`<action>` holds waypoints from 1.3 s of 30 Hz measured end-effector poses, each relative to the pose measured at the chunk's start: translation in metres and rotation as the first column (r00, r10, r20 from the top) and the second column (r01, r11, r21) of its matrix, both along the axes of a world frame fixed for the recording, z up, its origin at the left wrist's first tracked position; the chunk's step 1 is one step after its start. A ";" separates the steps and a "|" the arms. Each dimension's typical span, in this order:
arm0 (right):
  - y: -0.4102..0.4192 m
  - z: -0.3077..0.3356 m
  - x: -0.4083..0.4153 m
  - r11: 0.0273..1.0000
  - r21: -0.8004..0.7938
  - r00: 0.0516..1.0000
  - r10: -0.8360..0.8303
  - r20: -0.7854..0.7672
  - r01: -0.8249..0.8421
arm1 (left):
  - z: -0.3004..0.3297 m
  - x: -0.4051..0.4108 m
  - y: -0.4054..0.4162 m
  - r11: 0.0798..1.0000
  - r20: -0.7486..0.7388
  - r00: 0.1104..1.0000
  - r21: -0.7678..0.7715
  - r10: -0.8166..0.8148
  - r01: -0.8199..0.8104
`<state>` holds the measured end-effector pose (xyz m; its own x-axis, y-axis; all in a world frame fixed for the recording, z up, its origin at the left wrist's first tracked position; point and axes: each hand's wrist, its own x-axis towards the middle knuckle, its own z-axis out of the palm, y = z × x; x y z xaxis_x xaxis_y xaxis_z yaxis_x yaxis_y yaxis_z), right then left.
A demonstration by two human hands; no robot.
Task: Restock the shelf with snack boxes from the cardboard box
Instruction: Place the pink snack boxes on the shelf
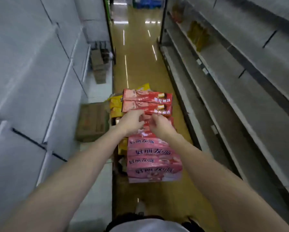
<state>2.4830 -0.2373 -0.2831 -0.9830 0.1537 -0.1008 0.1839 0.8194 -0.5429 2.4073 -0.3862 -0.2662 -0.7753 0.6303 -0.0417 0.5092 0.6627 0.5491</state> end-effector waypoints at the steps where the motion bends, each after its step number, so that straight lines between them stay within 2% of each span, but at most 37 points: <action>1: -0.003 -0.003 0.000 1.000 -0.012 0.999 0.021 0.029 -0.021 | -0.004 0.001 -0.008 1.000 0.018 1.000 -0.003 0.013 -0.013; 3: -0.008 -0.010 0.002 0.995 -0.026 0.990 0.101 0.095 -0.099 | -0.015 0.005 -0.021 0.999 0.083 0.997 -0.038 -0.008 0.011; 5: -0.012 -0.013 0.007 0.984 -0.032 0.970 0.178 0.166 -0.175 | -0.027 0.009 -0.029 0.991 0.161 0.983 -0.085 -0.086 0.101; 8: -0.010 -0.018 0.016 0.962 0.041 0.942 0.256 0.215 -0.271 | -0.042 0.018 -0.037 0.963 0.235 0.960 -0.182 -0.155 0.200; 11: -0.004 -0.023 0.022 0.936 0.143 0.919 0.272 0.285 -0.321 | -0.055 0.028 -0.036 0.920 0.158 0.969 -0.316 -0.192 0.234; 16: 0.013 -0.028 0.034 0.900 0.306 0.886 0.158 0.435 -0.310 | -0.054 0.045 -0.024 0.861 0.079 0.985 -0.477 -0.156 0.174; 20: 0.019 -0.025 0.050 0.857 0.374 0.896 0.199 0.396 -0.355 | -0.051 0.062 -0.014 0.844 0.097 0.992 -0.524 -0.078 0.118; 24: 0.024 -0.021 0.056 0.898 0.296 0.915 0.221 0.338 -0.326 | -0.050 0.068 -0.011 0.843 0.070 0.996 -0.533 -0.048 0.078; 32: 0.035 0.010 0.038 0.916 0.267 0.941 0.236 0.244 -0.299 | -0.002 0.048 -0.010 0.920 0.039 0.999 -0.391 0.003 0.013; 39: 0.050 0.064 0.010 0.954 0.069 0.939 0.272 0.209 -0.292 | 0.063 0.018 -0.008 0.908 0.045 0.999 -0.418 -0.005 0.023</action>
<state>2.4931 -0.1870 -0.2189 -0.9500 -0.1080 -0.2930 0.0317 0.9002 -0.4344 2.4253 -0.3938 -0.2033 -0.7581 0.5588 -0.3363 0.5027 0.8292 0.2446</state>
